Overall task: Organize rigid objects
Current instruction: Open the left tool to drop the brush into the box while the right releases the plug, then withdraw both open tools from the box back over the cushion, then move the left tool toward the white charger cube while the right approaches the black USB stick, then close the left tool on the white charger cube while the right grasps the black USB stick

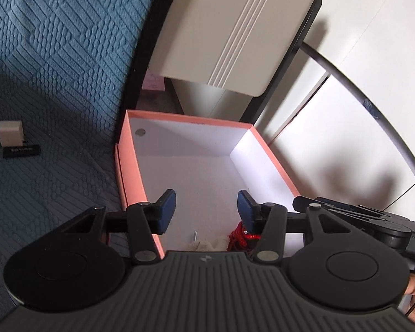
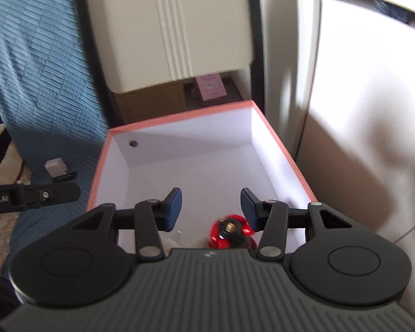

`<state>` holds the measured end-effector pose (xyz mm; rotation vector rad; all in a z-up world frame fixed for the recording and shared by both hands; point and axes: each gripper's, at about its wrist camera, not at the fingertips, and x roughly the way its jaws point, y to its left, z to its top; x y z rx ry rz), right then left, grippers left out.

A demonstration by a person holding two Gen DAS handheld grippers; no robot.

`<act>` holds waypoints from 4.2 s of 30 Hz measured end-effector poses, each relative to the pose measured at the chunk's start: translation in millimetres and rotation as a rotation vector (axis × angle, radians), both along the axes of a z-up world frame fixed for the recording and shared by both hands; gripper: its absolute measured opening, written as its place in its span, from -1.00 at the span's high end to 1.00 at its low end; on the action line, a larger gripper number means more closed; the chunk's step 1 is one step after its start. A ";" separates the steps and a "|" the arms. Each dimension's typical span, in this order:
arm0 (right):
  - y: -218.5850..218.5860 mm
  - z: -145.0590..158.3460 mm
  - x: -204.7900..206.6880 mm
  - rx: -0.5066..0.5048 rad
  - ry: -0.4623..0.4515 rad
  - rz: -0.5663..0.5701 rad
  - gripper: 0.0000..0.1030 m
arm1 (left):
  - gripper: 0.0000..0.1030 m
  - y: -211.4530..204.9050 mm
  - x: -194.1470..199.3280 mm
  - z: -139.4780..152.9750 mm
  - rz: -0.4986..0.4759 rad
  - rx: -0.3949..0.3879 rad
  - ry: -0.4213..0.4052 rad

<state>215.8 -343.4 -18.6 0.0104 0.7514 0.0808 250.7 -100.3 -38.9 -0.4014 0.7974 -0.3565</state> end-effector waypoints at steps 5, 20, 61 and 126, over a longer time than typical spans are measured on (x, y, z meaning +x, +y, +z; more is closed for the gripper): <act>31.3 14.4 9.7 -0.038 -0.032 0.054 0.03 | -0.08 28.8 -10.1 18.4 0.043 0.013 -0.057; 117.8 15.1 17.0 -0.053 -0.044 0.172 0.03 | -0.08 103.1 -35.6 3.6 0.161 -0.010 -0.100; 227.9 -94.9 -26.3 0.035 0.065 0.345 0.03 | -0.08 192.4 -85.0 -78.8 0.350 0.077 -0.090; 349.0 -213.6 170.7 -0.030 0.070 0.491 -0.75 | -0.08 305.6 121.5 -175.5 0.405 -0.114 0.146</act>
